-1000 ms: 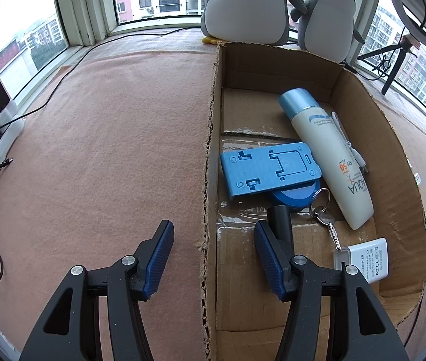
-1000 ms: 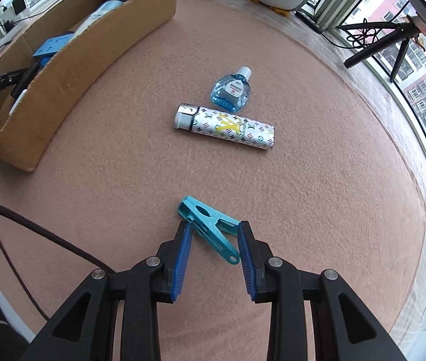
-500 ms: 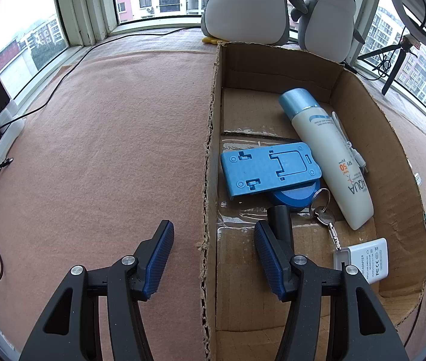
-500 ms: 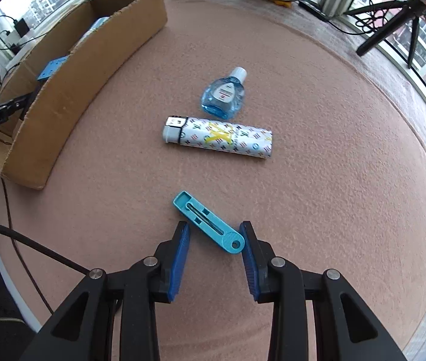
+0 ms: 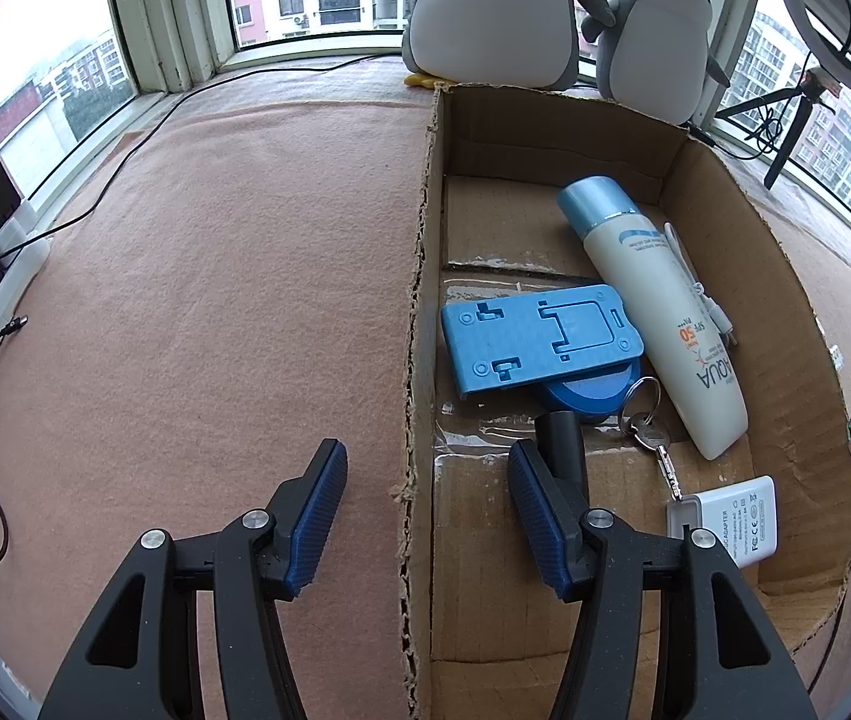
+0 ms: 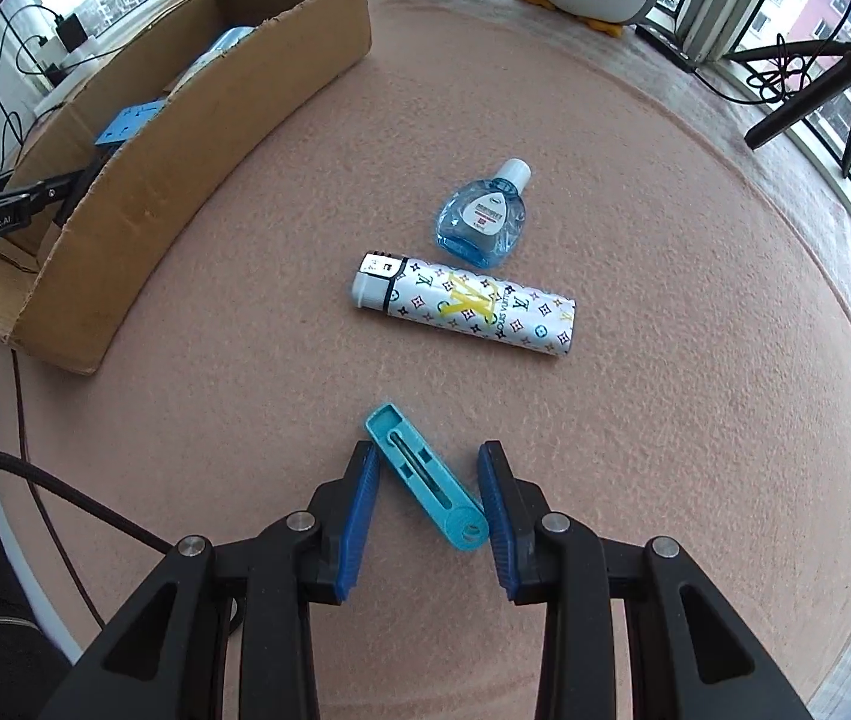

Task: Organize rigid objects
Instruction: 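Grasp the teal clothes clip with the right gripper and lift it, then carry the teal clip into the box and open the right gripper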

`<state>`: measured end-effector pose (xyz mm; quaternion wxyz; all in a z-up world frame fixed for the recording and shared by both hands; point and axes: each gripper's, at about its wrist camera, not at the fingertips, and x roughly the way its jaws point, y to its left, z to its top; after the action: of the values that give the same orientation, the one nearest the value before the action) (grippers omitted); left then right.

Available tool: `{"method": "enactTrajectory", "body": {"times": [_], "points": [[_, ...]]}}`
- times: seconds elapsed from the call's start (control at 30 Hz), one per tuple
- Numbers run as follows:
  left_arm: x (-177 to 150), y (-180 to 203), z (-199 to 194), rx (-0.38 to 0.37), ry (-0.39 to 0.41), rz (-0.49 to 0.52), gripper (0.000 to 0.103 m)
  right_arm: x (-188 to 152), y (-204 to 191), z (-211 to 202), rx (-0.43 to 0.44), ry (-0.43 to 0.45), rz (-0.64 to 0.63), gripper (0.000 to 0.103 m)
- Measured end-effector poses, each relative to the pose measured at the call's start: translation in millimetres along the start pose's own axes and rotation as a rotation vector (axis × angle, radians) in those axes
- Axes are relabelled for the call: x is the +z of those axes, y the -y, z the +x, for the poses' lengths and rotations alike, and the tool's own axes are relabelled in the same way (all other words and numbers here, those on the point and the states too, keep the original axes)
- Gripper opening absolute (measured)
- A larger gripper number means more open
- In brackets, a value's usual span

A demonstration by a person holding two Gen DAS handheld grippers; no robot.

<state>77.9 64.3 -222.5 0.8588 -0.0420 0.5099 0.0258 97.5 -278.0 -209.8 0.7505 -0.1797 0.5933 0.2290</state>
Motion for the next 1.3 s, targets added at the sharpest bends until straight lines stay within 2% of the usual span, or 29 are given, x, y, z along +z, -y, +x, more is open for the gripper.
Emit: {"method": "enactTrajectory", "body": {"times": [0.07,0.17,0.2,0.43,0.7,0.97,1.3], "points": [[0.1,-0.2,-0.2,-0.001,-0.001,-0.001,0.060,0.2,-1.4,-0.5,0.006,0.003,0.007,0.028],[0.1,-0.2,-0.1,0.000,0.000,-0.004,0.061,2.6,3.9,0.3,0.011,0.005,0.023,0.012],[0.0,-0.3,-0.2,0.000,0.000,-0.004,0.061,2.6,5.9,0.0,0.021,0.006,0.033,0.011],[0.0,-0.2,-0.1,-0.001,0.001,-0.004,0.062,3.7,13.8,-17.6,0.052,0.074,0.100,0.011],[0.1,-0.1,-0.3,-0.002,0.001,-0.008,0.062,22.6,-12.0,-63.2,0.066,0.218,0.098,0.011],[-0.1,-0.5,-0.6,-0.004,0.003,-0.009,0.062,67.3,-35.4,-86.8,0.151,0.349,0.141,0.011],[0.2,0.2,-0.5,-0.007,0.003,-0.006,0.062,124.6,-86.1,-76.2,0.272,0.375,0.114,0.011]]}}
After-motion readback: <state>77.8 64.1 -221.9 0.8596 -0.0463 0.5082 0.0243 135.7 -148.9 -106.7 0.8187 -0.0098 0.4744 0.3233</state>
